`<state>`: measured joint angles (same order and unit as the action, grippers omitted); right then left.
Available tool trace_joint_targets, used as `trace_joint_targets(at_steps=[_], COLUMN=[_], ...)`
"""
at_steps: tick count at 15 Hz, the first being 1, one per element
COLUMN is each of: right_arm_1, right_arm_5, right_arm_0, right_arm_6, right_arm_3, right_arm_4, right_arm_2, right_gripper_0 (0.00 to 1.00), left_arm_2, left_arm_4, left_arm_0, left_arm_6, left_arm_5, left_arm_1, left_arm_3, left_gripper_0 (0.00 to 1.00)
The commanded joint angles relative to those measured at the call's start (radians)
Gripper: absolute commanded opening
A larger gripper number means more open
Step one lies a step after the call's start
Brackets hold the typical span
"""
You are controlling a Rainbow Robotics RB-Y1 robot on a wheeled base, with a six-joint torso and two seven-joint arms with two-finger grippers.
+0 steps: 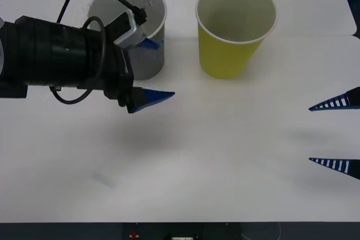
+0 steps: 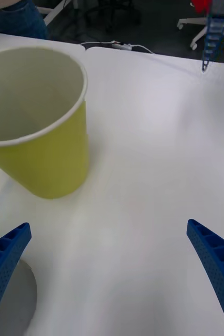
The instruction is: Put the can into the green bin and the plastic bottle into the gray bin
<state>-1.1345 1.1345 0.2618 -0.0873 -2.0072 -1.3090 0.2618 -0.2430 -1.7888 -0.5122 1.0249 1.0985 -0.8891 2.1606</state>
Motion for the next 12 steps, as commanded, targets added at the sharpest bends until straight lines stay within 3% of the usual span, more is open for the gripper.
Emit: trace_joint_targets(at_steps=[1, 7, 12], right_arm_1=[0.0, 0.0, 0.0], right_arm_5=[0.0, 0.0, 0.0], right_arm_0=[0.0, 0.0, 0.0], right_arm_6=[0.0, 0.0, 0.0], right_arm_3=[0.0, 0.0, 0.0], right_arm_4=[0.0, 0.0, 0.0], right_arm_2=[0.0, 0.0, 0.0], right_gripper_0=[1.0, 1.0, 1.0], left_arm_2=[0.062, 0.199, 0.324], left_arm_4=[0.008, 0.1, 0.117], left_arm_0=[0.129, 0.365, 0.471], left_arm_6=[-0.071, -0.31, -0.368], left_arm_5=[0.001, 0.003, 0.116], left_arm_1=[-0.057, -0.129, -0.117], left_arm_3=[0.09, 0.124, 0.119], left_gripper_0=[1.0, 1.0, 1.0])
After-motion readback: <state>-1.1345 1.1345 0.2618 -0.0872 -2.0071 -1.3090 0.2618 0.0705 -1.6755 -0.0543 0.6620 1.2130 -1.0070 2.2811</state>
